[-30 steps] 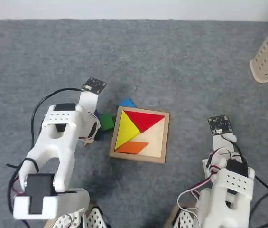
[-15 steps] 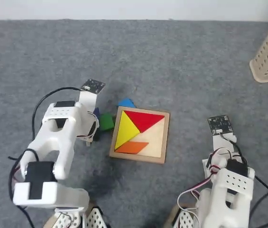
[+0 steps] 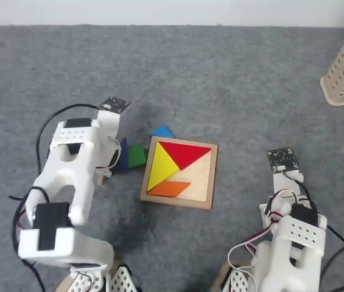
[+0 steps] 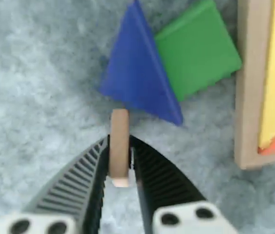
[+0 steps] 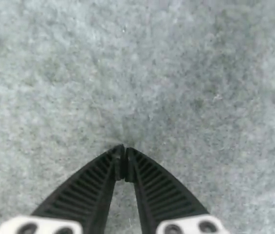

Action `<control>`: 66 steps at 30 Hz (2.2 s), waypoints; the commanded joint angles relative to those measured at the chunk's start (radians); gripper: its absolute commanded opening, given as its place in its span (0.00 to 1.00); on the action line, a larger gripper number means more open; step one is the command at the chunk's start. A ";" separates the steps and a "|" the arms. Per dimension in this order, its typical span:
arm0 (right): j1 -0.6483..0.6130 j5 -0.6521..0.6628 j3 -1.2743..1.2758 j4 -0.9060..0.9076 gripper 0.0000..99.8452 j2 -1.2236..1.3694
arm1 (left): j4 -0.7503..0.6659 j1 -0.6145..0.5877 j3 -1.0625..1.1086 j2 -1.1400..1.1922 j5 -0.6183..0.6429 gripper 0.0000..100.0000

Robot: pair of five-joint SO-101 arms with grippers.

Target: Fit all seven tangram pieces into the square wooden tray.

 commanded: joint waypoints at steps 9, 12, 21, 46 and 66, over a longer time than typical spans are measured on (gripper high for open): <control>-0.013 -0.005 0.003 -0.024 0.01 -0.027 | 0.026 0.420 -0.042 -0.368 -0.075 0.01; -0.013 -0.005 0.003 -0.024 0.01 -0.027 | -0.012 0.503 -0.117 -0.265 -0.040 0.01; -0.013 -0.005 0.003 -0.036 0.01 -0.025 | -0.015 0.629 -0.305 0.143 -0.279 0.01; -0.013 -0.005 0.003 -0.036 0.01 -0.025 | 0.044 0.655 -0.280 0.190 -0.385 0.01; -0.013 -0.005 0.003 -0.036 0.01 -0.025 | 0.038 0.647 -0.269 0.184 -0.358 0.10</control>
